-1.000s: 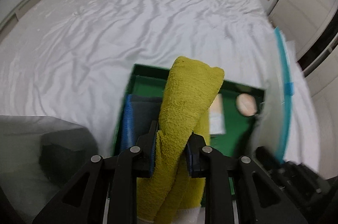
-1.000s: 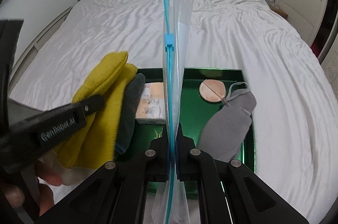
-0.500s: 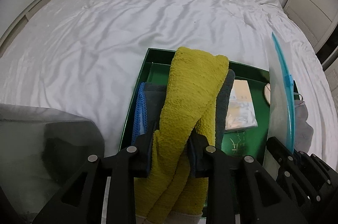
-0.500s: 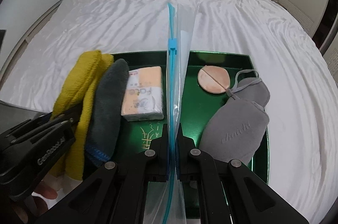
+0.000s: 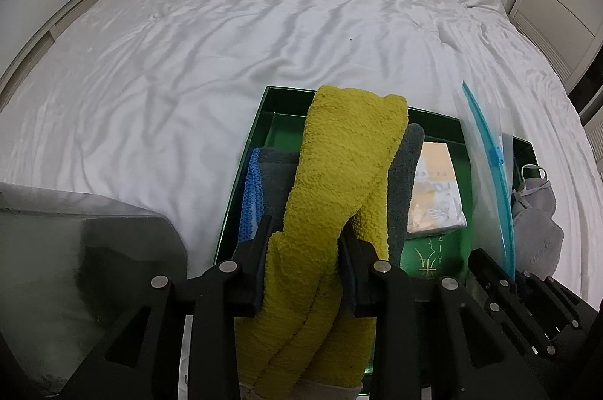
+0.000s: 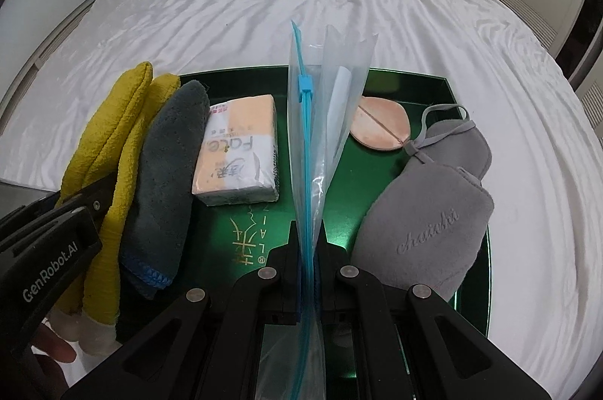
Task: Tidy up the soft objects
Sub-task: 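Lower the yellow towel into the tray with the left tool while the right tool lowers the bag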
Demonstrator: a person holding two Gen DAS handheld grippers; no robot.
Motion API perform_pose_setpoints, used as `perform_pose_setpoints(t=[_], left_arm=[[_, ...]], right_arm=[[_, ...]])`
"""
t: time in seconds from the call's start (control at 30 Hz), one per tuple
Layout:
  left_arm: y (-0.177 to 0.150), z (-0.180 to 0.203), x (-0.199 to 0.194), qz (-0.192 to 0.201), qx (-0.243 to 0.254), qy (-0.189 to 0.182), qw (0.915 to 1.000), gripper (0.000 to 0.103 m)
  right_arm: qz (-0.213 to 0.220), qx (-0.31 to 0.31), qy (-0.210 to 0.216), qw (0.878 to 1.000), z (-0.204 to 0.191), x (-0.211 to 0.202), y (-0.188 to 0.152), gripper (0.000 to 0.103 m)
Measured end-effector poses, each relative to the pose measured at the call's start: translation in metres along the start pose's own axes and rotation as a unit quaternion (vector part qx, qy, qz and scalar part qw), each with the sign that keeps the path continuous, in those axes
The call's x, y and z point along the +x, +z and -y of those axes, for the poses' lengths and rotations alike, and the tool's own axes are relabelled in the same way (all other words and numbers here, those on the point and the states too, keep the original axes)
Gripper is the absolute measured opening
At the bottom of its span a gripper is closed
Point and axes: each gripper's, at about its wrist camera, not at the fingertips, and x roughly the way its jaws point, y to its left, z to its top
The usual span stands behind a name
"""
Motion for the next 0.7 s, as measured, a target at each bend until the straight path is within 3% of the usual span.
perform_pose_setpoints(t=[0.7], left_arm=[[-0.0051, 0.0037, -0.0054, 0.021, 0.024, 0.025, 0.9992, 0.033]], right_arm=[[0.008, -0.024, -0.022, 0.999, -0.0081, 0.0044, 0.0014, 0.005]])
